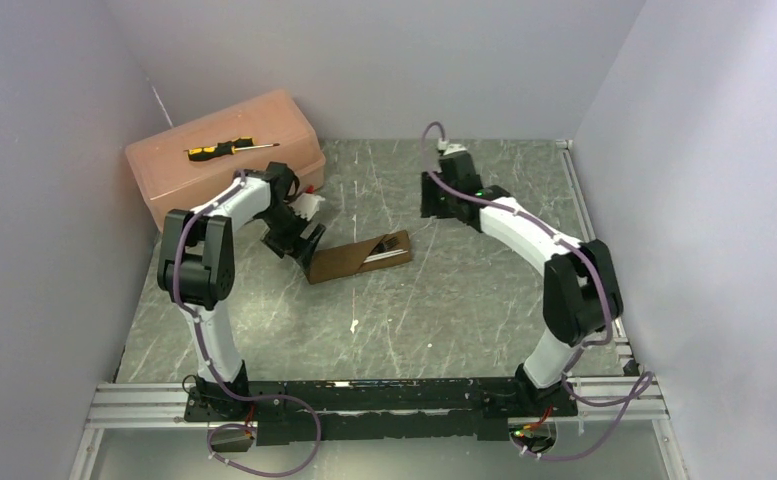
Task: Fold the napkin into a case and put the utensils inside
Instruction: Reset both arms
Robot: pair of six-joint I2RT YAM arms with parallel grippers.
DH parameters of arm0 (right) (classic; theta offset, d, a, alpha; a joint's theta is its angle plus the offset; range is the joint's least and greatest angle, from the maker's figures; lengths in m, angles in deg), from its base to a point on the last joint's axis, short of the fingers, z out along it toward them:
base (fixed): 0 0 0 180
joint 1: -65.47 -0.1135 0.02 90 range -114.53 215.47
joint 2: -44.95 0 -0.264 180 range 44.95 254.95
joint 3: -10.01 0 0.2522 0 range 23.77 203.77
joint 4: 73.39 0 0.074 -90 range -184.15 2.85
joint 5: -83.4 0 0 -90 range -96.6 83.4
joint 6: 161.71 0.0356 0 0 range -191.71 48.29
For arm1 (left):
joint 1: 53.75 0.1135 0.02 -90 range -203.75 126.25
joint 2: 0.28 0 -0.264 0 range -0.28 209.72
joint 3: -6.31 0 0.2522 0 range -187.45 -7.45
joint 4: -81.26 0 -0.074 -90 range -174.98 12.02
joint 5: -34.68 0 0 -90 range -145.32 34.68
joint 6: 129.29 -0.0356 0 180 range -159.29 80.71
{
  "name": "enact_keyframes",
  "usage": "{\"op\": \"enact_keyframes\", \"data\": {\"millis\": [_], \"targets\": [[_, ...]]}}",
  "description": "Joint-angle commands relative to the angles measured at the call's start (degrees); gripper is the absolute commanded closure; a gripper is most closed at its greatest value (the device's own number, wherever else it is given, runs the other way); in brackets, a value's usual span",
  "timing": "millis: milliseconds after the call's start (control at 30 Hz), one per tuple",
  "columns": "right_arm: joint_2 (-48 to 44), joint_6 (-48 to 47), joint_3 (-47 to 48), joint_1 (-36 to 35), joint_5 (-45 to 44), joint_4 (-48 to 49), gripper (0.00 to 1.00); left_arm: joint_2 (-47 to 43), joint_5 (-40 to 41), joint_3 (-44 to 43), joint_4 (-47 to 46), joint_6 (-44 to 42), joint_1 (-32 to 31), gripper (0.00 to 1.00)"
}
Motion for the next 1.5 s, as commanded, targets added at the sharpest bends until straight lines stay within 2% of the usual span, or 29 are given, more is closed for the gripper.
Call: {"op": "enact_keyframes", "data": {"millis": [0, 100, 133, 167, 267, 333, 400, 467, 567, 667, 767, 900, 1033, 1267, 1400, 1467], "targets": [[-5.59, 0.75, -1.88, 5.83, 0.54, 2.69, 0.35, -4.66, 1.50, -4.68, 4.01, -2.97, 1.09, 0.05], [-8.26, 3.97, -5.24, 11.70, 1.99, 4.62, 0.16, -6.06, 2.01, -8.20, 5.46, -5.80, 2.03, 0.05], [-9.71, 5.82, -7.24, 14.14, 2.59, 6.20, 0.04, -6.58, 1.46, -9.39, 5.74, -6.37, 2.53, 0.05], [-11.29, 7.86, -9.56, 16.44, 3.14, 8.29, 0.01, -7.15, 0.59, -10.49, 5.78, -6.45, 3.03, 0.05], [-15.38, 11.90, -15.75, 21.30, -0.94, 13.69, 0.00, -10.84, -5.53, -9.13, 0.83, -4.03, 4.48, 0.05], [-16.16, 12.98, -18.77, 23.31, -6.88, 16.41, 0.00, -15.17, -10.13, -0.92, -11.08, -1.62, 4.62, 0.05], [-16.35, 10.57, -21.79, 24.28, -10.91, 20.72, 0.00, -19.93, -11.40, 9.43, -23.87, 1.85, 4.72, 0.05], [-16.82, 6.35, -25.45, 24.37, -15.25, 25.44, 0.00, -23.20, -9.16, 19.13, -35.63, 5.38, 5.11, 0.05], [-16.26, 1.95, -28.66, 24.65, -21.85, 27.39, 0.00, -27.14, -5.64, 31.67, -50.87, 9.92, 7.54, 0.05], [-16.20, 0.15, -32.64, 24.73, -25.09, 31.81, 0.00, -30.81, 3.13, 40.62, -62.21, 14.59, 8.21, 0.05], [-16.19, -2.89, -36.91, 24.74, -24.47, 38.94, 0.00, -33.32, 7.55, 44.70, -66.32, 15.35, 9.41, 0.05], [-16.50, -7.06, -42.08, 24.97, -23.38, 48.60, 0.00, -34.95, 5.69, 50.12, -74.23, 13.74, 12.21, 0.05], [-17.59, -9.29, -46.57, 26.02, -19.40, 56.82, 0.00, -31.09, 4.49, 51.95, -80.13, 16.56, 16.12, 0.05], [-16.32, -9.76, -50.40, 26.76, -13.39, 63.82, 0.00, -24.80, -1.92, 51.09, -88.96, 22.93, 23.54, 0.06], [-15.33, -10.76, -51.41, 26.72, -11.17, 66.44, 0.00, -22.64, -3.00, 50.82, -91.86, 24.51, 24.03, 0.06], [-15.45, -11.19, -51.80, 28.17, -9.76, 67.05, 0.00, -21.14, -3.47, 53.06, -97.84, 24.84, 24.14, 0.05]]}}
